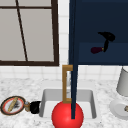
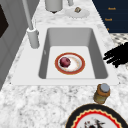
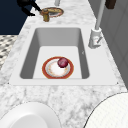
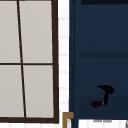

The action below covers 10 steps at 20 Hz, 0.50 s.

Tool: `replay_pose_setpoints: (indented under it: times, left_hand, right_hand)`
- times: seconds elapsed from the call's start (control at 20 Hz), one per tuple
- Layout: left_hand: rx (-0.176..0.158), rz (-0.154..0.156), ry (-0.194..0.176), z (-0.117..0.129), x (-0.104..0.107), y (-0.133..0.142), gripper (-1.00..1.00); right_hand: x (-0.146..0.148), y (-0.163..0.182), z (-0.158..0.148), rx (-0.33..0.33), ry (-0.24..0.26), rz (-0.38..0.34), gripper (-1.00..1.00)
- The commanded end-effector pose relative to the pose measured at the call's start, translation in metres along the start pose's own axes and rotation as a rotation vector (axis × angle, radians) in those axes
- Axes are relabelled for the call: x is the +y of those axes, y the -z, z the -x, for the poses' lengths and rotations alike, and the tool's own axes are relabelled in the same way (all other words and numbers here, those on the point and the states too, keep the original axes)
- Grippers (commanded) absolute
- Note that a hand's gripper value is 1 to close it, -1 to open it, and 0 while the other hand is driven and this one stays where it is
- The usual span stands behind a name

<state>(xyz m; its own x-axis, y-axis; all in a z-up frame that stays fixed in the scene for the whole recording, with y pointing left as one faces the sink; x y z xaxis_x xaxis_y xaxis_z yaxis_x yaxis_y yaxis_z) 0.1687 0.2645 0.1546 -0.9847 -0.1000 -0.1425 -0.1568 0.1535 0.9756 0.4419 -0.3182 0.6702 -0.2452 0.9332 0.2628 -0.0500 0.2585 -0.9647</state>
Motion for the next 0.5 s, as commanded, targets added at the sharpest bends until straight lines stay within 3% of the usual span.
replay_pose_setpoints:
  times: [0.0,0.45]
  left_hand:
    - [0.000,0.000,0.000,0.000,0.000,0.000,0.00]
    - [0.000,0.000,0.000,0.000,0.000,0.000,0.00]
  right_hand:
    - [0.001,-0.018,-0.006,0.072,-0.040,0.032,-1.00]
    - [0.030,-0.079,-0.023,0.059,-0.116,0.093,-1.00]
